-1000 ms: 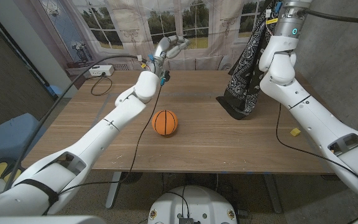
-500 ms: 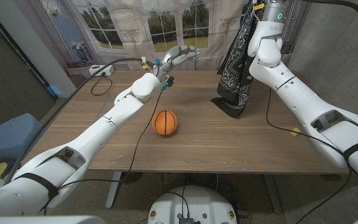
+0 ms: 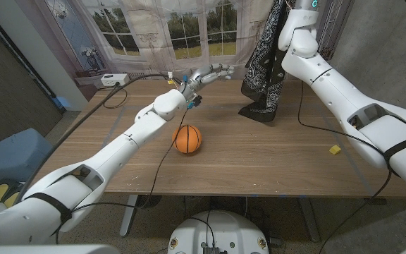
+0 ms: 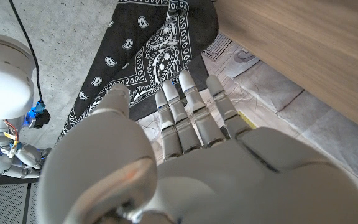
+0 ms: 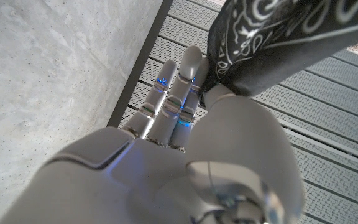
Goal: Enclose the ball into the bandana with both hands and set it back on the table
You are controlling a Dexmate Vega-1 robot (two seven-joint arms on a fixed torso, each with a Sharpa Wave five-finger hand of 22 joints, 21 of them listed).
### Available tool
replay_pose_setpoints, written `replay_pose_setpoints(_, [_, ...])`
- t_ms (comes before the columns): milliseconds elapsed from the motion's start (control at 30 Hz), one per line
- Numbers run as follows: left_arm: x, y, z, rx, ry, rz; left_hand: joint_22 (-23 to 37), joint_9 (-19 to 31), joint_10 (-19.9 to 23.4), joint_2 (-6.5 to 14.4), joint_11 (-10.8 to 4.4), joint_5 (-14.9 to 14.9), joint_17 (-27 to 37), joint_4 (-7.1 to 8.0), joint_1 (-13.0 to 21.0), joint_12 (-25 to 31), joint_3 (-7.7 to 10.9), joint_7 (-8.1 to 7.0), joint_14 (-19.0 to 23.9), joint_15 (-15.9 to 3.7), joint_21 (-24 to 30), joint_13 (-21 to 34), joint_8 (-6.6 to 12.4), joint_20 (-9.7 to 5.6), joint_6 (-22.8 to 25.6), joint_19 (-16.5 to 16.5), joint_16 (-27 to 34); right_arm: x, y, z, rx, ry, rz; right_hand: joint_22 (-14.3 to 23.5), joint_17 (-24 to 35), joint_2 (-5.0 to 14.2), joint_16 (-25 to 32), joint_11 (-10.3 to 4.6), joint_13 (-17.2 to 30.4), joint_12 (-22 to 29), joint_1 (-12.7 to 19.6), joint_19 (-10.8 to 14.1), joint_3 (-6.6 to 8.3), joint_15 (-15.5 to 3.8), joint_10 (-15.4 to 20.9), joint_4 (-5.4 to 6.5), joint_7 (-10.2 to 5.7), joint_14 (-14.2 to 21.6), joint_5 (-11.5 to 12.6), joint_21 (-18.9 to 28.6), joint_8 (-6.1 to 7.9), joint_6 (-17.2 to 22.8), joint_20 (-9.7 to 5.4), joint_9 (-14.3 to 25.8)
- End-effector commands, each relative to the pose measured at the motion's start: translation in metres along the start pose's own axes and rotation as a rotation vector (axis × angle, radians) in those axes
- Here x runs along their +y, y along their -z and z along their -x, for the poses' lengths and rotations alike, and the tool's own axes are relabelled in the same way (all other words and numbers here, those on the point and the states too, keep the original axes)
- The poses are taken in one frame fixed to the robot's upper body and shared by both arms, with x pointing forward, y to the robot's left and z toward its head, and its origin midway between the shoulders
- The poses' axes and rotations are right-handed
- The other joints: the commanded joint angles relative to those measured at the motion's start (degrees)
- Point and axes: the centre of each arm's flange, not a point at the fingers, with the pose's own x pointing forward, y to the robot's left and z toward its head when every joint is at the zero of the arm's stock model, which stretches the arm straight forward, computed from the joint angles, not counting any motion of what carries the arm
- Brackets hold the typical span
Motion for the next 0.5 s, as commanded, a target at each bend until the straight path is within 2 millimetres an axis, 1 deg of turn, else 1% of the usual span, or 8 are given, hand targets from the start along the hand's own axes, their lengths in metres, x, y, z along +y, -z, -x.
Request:
replay_pose_setpoints(33, [0.003,0.005,0.01,0.022,-0.2,-0.053,0.27,-0.01,1.86,2.95,-0.06,0.24,0.12,-0.86,1.6,-0.59,1.86,0.1,1.47,-4.02,0.48,-0.85,-0.16,0.21,1.51,1.19,1.01,-0.013,0.017,-0.004,0.034,0.025,-0.078,0.05,0.28,0.21,-0.12,-6.67,0.32,-0.23,0.26,-0.21,0.15,-4.28,7.04,-0.45,0.67,0.55,0.34,0.69,-0.04,1.31,-0.94,0.1])
replay_pose_setpoints(67, [0.003,0.002,0.012,0.023,-0.247,-0.093,0.28,-0.01,1.83,3.35,0.01,0.2,0.14,-1.05,1.96,-0.78,2.15,0.3,1.65,-4.05,0.61,-1.01,-0.12,0.18,1.88,1.49,1.16,-0.016,0.02,-0.003,0.033,0.025,-0.09,0.01,0.35,0.21,-0.15,-6.81,0.19,-0.3,0.25,-0.22,0.15,-4.26,7.13,-0.46,0.61,0.51,0.38,0.77,-0.05,1.3,-1.01,0.14])
replay_pose_setpoints(200, [0.002,-0.002,0.015,0.027,-0.402,-0.167,0.29,0.0,2.31,3.24,-0.77,-0.09,0.35,-1.69,2.57,-1.01,2.19,0.14,2.25,-4.28,0.82,-1.37,-0.2,0.03,2.38,1.98,1.77,-0.031,0.028,0.002,0.06,0.015,-0.152,-0.11,0.38,0.22,-0.25,-6.71,0.3,-0.29,0.24,-0.19,0.06,-4.29,7.22,-0.52,0.71,0.62,0.48,1.11,-0.11,1.38,-0.94,0.17])
replay_pose_setpoints(233, [0.0,-0.004,0.016,0.028,-0.447,-0.211,0.3,0.01,1.7,3.01,-0.9,-0.23,0.59,-1.94,2.74,-1.39,2.01,0.0,1.92,-4.24,0.92,-1.48,-0.38,-0.04,2.17,2.22,1.91,-0.034,0.029,0.002,0.053,0.009,-0.163,-0.15,0.24,0.25,-0.41,-6.89,0.42,-0.29,0.22,-0.29,0.03,-4.29,7.11,-0.51,0.66,0.56,0.51,1.17,-0.11,1.27,-0.97,0.29])
replay_pose_setpoints(333, [-0.006,-0.004,0.013,0.022,-0.526,-0.214,0.29,0.08,0.71,2.09,-1.35,-0.64,1.36,-2.3,2.61,-1.94,1.13,-0.29,1.35,-4.21,1.08,-1.42,-1.11,-0.36,1.05,2.58,2.54,-0.041,0.029,0.005,0.047,0.01,-0.183,-0.22,0.28,0.21,-0.47,-6.86,0.39,-0.33,0.26,-0.22,0.0,-4.3,7.22,-0.61,0.67,0.61,0.59,1.4,-0.14,1.49,-0.88,0.21])
replay_pose_setpoints(400, [-0.007,-0.004,0.008,0.028,-0.534,-0.209,0.27,0.13,0.48,1.03,-1.85,-0.87,1.81,-2.36,2.02,-2.1,0.21,-0.66,1.2,-4.31,1.19,-1.32,-1.89,-0.66,-0.21,2.91,3.02,-0.049,0.012,-0.003,0.043,0.004,-0.203,-0.27,0.41,0.19,-0.4,-6.85,0.09,-0.48,0.28,-0.19,-0.02,-4.29,7.39,-0.66,0.72,0.75,0.65,1.53,-0.18,1.56,-0.86,0.15])
replay_pose_setpoints(433, [-0.008,-0.004,0.006,0.027,-0.532,-0.205,0.27,0.15,0.2,0.88,-1.68,-0.88,2.08,-2.43,2.02,-2.22,-0.01,-1.05,0.78,-4.21,1.19,-1.26,-2.38,-0.72,-1.09,2.92,3.15,-0.051,0.005,-0.006,0.033,0.003,-0.206,-0.29,0.46,0.2,-0.39,-6.77,0.05,-0.52,0.28,-0.28,-0.03,-4.29,7.37,-0.67,0.68,0.78,0.67,1.55,-0.2,1.53,-0.82,0.17])
replay_pose_setpoints(500, [-0.01,-0.003,0.001,0.024,-0.54,-0.188,0.25,0.22,-1.0,0.36,-1.83,-0.91,2.59,-2.5,1.79,-2.66,-0.61,-1.14,0.43,-4.05,1.16,-1.12,-3.44,-0.84,-2.99,2.84,3.56,-0.055,-0.007,-0.008,0.018,0.011,-0.206,-0.32,0.45,0.19,-0.43,-6.77,0.25,-0.47,0.28,-0.29,-0.06,-4.29,7.31,-0.7,0.59,0.83,0.72,1.65,-0.3,1.44,-0.88,0.12])
